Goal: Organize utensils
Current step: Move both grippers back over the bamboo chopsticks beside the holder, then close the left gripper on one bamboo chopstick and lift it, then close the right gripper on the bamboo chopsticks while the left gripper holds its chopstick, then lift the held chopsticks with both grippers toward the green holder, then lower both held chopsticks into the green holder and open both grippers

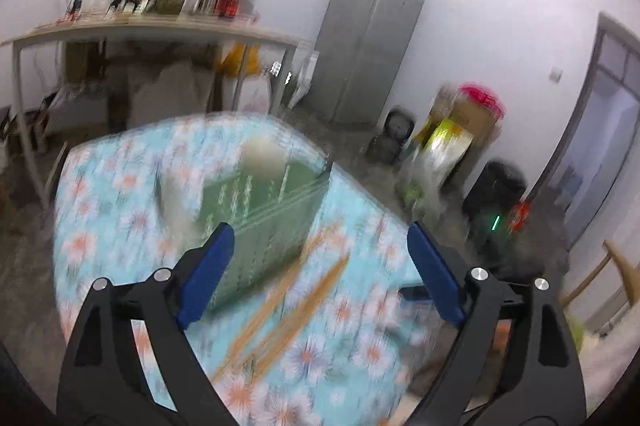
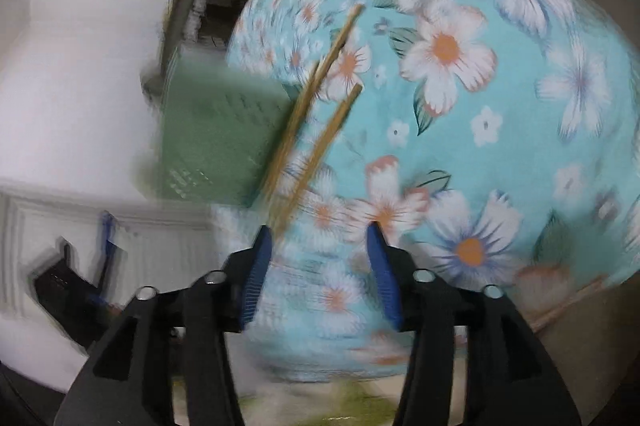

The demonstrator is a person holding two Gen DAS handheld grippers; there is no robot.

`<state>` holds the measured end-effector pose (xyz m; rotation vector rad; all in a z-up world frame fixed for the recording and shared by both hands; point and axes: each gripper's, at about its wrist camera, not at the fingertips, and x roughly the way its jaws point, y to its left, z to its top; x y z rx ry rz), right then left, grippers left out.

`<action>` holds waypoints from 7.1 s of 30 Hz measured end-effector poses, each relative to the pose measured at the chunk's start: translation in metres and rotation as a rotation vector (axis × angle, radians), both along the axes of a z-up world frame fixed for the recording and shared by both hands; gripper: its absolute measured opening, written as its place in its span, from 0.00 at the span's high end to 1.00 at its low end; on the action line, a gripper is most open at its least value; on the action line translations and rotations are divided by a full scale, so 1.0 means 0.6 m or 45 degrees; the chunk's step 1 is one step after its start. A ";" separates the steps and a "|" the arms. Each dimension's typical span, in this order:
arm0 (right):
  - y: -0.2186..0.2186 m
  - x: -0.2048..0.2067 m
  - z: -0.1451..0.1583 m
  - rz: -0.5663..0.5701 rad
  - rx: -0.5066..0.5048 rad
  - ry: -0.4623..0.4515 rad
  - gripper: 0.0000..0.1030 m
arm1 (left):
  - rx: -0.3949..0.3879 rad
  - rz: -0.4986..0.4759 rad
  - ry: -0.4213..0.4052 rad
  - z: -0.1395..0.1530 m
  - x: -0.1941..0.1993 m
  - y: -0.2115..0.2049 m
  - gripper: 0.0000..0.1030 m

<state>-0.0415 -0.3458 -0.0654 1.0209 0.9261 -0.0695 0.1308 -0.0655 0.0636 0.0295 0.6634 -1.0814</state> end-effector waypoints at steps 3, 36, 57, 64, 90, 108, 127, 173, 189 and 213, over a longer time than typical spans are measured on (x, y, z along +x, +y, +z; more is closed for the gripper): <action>0.061 0.024 0.012 0.177 -0.389 0.086 0.39 | 0.277 0.098 0.058 -0.085 -0.020 0.015 0.17; 0.119 0.032 -0.037 0.344 -0.691 -0.013 0.06 | 0.641 0.231 0.073 -0.279 -0.024 0.069 0.08; 0.103 0.028 -0.039 0.209 -0.577 -0.060 0.06 | 0.616 0.097 -0.051 -0.252 0.014 0.039 0.73; 0.103 0.028 -0.038 0.208 -0.581 -0.059 0.06 | 0.620 0.078 -0.031 -0.237 -0.007 0.055 0.88; 0.101 0.026 -0.037 0.188 -0.586 -0.049 0.11 | 0.478 0.096 0.192 -0.238 0.052 -0.016 0.86; 0.087 0.023 -0.032 0.165 -0.591 0.000 0.42 | 0.510 0.126 0.073 -0.235 0.042 -0.041 0.95; 0.041 0.200 -0.058 -0.012 0.151 -0.109 0.65 | 0.396 0.221 0.117 -0.214 0.025 0.054 0.94; 0.040 0.167 -0.029 -0.241 0.024 -0.207 0.92 | 0.245 0.187 0.168 -0.191 0.052 0.084 0.94; 0.112 0.096 0.153 -0.036 -0.732 -0.483 0.93 | -0.144 0.113 0.038 0.017 0.047 0.111 0.95; 0.102 0.079 0.186 -0.049 -0.827 -0.533 0.93 | -0.620 0.158 -0.336 0.181 0.135 -0.082 0.95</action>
